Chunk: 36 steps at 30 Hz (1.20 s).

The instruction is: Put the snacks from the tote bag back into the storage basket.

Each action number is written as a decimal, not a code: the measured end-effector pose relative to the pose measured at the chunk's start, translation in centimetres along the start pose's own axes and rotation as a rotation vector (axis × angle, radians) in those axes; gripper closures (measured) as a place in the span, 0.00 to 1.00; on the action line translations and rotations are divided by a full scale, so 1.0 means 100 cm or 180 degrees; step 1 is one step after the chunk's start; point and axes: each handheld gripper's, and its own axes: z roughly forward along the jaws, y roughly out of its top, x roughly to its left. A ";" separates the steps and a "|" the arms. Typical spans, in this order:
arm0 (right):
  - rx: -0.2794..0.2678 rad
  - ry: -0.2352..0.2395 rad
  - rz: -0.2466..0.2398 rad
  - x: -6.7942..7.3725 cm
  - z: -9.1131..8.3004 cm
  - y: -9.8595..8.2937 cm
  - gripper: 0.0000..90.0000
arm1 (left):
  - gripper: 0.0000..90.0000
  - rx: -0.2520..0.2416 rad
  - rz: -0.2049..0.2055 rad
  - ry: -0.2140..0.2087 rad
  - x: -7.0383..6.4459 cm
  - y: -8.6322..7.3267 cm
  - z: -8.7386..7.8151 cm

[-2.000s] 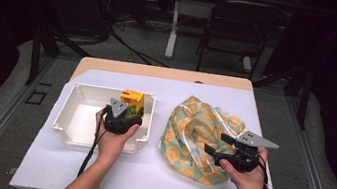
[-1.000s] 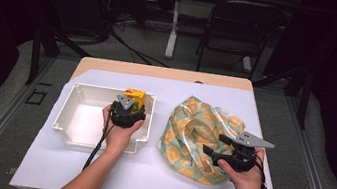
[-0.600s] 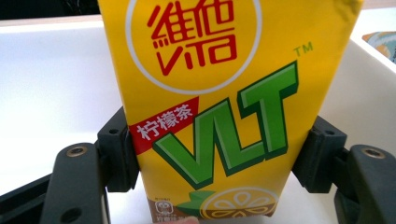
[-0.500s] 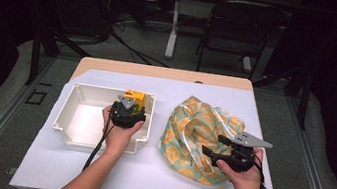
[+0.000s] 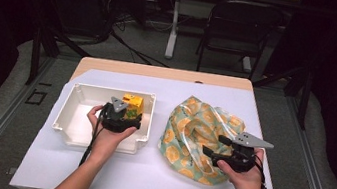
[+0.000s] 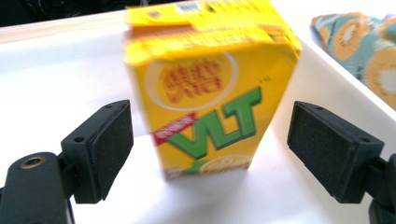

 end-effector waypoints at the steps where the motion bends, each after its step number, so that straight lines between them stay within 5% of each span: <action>1: -0.0003 -0.0010 0.0005 0.000 0.000 0.000 0.26 | 0.22 -0.0038 -0.0017 -0.0031 0.005 -0.001 -0.007; 4: 0.0006 -0.0006 0.0000 -0.001 0.000 0.000 0.26 | 0.43 -0.0092 -0.0112 -0.0032 0.020 -0.004 -0.022; 7: 0.0009 -0.0004 -0.0002 0.000 0.001 0.000 0.26 | 0.79 0.0114 -0.0294 -0.0189 0.034 -0.006 -0.027; 11: 0.0002 -0.0008 -0.0002 0.000 0.002 0.000 0.27 | 0.93 0.0251 -0.0352 0.0022 0.039 -0.005 -0.016; 14: 0.0004 -0.0005 -0.0009 0.001 0.002 0.001 0.27 | 0.98 0.0291 -0.0540 0.0138 0.044 -0.004 -0.002; 17: 0.0025 0.0000 -0.0018 0.001 0.002 0.000 0.27 | 1.00 0.0386 -0.0653 0.0067 0.047 -0.003 0.013; 25: 0.0049 -0.0015 0.0010 -0.004 0.002 -0.002 0.28 | 1.00 0.0422 -0.0479 0.0022 0.037 0.001 0.025; 36: 0.0043 -0.0028 0.0015 -0.004 0.002 -0.002 0.28 | 1.00 0.0361 -0.0538 -0.0081 0.025 0.004 0.032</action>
